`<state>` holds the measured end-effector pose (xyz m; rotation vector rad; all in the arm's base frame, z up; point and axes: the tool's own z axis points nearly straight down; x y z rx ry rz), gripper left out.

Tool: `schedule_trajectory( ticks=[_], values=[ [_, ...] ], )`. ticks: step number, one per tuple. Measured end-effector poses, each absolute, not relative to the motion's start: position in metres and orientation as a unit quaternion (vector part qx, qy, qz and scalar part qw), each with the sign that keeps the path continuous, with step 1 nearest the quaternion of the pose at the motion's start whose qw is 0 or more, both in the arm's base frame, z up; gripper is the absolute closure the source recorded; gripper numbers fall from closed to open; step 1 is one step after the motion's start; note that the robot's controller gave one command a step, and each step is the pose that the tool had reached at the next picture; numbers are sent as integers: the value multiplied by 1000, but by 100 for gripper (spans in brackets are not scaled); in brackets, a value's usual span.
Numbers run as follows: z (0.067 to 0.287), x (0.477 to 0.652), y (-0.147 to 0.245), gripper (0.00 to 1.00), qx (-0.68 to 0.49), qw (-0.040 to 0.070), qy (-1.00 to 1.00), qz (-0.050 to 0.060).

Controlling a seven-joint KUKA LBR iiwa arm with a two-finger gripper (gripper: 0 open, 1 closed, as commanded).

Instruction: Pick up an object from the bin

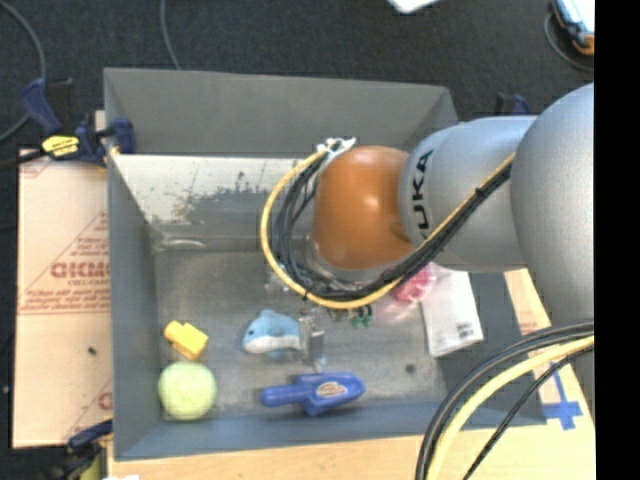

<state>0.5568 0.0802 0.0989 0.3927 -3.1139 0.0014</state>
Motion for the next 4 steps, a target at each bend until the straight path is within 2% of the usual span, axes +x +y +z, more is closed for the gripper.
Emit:
schedule_trajectory(
  ticks=[1,2,4],
  values=[
    [70,539,83,0,9,-4,-1000,-2],
    [71,554,84,100,59,-1,-998,1],
    [74,553,84,100,58,0,-998,1]
  ],
)
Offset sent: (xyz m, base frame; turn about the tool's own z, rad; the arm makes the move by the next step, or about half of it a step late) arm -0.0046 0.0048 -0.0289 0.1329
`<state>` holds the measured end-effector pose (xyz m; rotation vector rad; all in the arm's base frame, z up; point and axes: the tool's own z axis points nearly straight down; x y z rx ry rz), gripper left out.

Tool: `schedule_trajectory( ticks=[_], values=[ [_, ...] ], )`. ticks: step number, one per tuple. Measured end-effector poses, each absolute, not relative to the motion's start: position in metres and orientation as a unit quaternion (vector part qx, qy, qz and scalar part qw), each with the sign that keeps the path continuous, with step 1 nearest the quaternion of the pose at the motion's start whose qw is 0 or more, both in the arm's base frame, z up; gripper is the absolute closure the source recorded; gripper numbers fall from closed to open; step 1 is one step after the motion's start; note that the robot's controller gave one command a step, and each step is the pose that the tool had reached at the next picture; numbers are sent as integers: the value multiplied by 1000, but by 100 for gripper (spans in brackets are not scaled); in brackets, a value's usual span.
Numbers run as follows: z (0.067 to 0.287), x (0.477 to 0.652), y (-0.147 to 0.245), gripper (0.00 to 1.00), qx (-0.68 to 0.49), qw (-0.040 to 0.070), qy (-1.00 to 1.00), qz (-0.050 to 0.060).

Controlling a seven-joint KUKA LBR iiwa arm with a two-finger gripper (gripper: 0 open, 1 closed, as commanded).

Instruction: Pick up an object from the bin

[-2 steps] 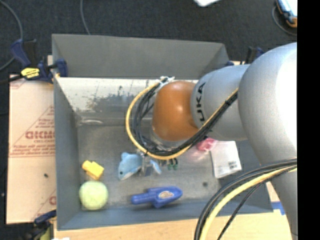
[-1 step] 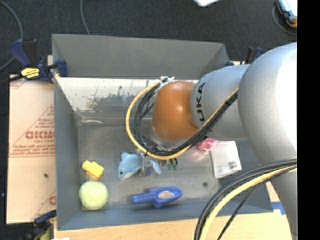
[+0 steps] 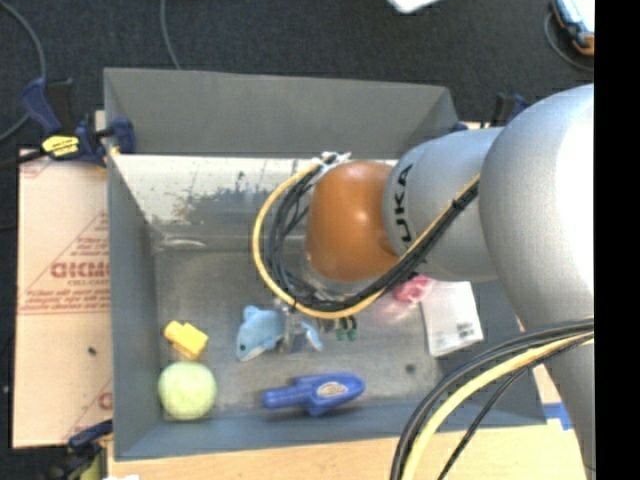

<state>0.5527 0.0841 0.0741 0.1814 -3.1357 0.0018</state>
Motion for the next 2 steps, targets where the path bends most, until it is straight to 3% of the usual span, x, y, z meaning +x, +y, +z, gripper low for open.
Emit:
schedule_trajectory(
  ticks=[1,2],
  values=[
    [94,550,84,100,57,5,-998,1],
    [118,552,84,100,57,2,-998,1]
  ],
)
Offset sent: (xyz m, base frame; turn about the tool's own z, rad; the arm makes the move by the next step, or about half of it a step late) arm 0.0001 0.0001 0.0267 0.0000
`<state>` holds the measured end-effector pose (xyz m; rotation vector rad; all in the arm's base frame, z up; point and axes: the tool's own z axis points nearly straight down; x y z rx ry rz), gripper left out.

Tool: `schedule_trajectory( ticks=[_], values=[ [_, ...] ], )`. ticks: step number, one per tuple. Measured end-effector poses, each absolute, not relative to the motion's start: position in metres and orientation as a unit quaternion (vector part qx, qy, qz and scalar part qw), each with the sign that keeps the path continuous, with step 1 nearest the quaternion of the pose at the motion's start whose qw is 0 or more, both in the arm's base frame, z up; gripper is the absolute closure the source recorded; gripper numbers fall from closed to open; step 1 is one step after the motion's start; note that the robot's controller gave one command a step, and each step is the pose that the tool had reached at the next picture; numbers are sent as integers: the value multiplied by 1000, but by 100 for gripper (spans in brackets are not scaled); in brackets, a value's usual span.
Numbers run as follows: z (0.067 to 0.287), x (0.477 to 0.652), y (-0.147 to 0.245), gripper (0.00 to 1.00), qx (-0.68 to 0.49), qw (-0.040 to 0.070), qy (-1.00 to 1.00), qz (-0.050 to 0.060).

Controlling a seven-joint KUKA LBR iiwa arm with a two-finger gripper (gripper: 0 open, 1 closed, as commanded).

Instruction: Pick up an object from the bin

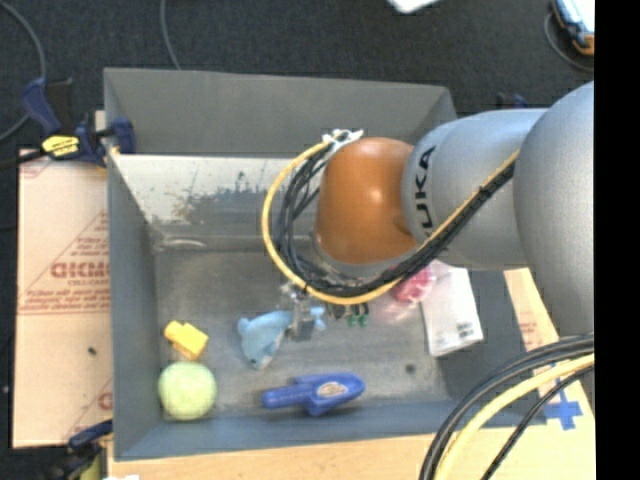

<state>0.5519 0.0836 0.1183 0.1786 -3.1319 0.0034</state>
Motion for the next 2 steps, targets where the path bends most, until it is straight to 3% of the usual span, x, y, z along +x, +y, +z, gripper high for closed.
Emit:
schedule_trajectory(
  ticks=[2],
  values=[
    [154,554,84,100,57,-1,-998,1]
  ],
)
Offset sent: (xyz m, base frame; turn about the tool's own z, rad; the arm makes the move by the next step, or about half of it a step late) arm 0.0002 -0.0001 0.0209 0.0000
